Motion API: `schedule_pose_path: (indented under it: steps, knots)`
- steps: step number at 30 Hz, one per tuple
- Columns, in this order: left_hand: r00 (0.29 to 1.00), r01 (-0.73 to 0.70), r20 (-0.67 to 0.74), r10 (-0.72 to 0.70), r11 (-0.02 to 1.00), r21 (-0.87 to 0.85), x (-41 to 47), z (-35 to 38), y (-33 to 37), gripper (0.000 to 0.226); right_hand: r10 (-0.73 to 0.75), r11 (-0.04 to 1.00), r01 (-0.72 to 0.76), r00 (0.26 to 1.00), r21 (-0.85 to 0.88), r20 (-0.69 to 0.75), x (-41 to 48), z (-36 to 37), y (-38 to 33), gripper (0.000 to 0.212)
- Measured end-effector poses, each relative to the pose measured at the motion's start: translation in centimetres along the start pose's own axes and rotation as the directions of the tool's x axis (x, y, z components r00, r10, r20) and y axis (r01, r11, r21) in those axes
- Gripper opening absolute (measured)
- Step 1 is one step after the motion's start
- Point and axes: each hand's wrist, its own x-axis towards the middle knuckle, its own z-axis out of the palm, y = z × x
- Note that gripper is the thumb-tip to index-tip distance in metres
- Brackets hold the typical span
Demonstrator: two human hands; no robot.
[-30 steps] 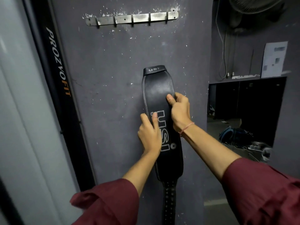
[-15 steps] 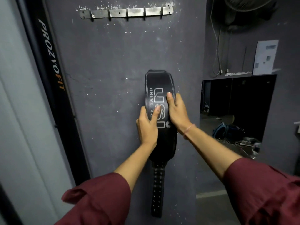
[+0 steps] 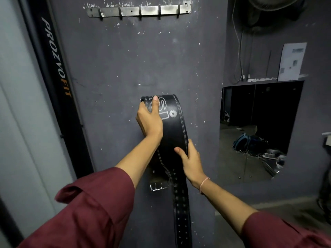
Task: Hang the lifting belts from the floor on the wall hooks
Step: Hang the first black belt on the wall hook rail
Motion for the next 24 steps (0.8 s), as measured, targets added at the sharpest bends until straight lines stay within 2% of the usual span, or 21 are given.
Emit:
schedule_pose_path:
  steps: [4,6,10,12,15,18,21,23,24]
  knots:
    - [1.000,0.008,0.025,-0.010,0.998,0.062,0.7,-0.6,0.0,0.053,0.030,0.997,-0.035,0.996,0.066,0.083,0.3,0.1,-0.1,0.039]
    - [0.998,0.004,0.067,-0.008,0.998,0.058,0.3,-0.8,-0.3,0.049,0.046,0.996,-0.056,0.990,0.070,0.133,0.1,-0.3,0.6,0.044]
    - [0.999,0.015,0.034,-0.015,1.000,-0.003,0.1,-0.6,-1.5,0.041,0.159,0.974,-0.189,0.961,0.122,0.226,1.6,-1.2,0.4,0.033]
    - [0.999,-0.017,0.027,0.017,1.000,0.006,0.1,-0.2,-1.6,0.040,0.201,0.960,-0.231,0.962,0.156,0.183,3.4,-1.2,-1.3,0.047]
    - [0.999,-0.052,0.009,0.051,0.997,0.055,-0.6,-0.1,-1.0,0.038,0.139,0.951,-0.181,0.974,0.250,0.176,6.8,-0.8,-5.2,0.050]
    - [0.995,-0.075,0.078,0.070,0.995,0.069,-1.6,-0.2,-1.9,0.040,0.245,0.911,-0.298,0.947,0.286,0.205,11.1,-1.0,-9.1,0.058]
    - [0.990,-0.084,0.118,0.072,0.992,0.096,-2.6,-0.5,-2.6,0.039,0.389,0.856,-0.455,0.879,0.244,0.274,13.4,-1.3,-10.9,0.055]
    - [0.984,-0.018,0.178,0.008,0.998,0.052,-2.9,-0.7,-2.9,0.039,0.424,0.834,-0.478,0.875,0.275,0.233,13.6,-0.8,-10.5,0.049]
    - [0.970,0.073,0.233,-0.074,0.997,0.015,-2.7,-0.6,-3.3,0.044,0.429,0.832,-0.467,0.884,0.299,0.188,13.4,-0.6,-10.0,0.047]
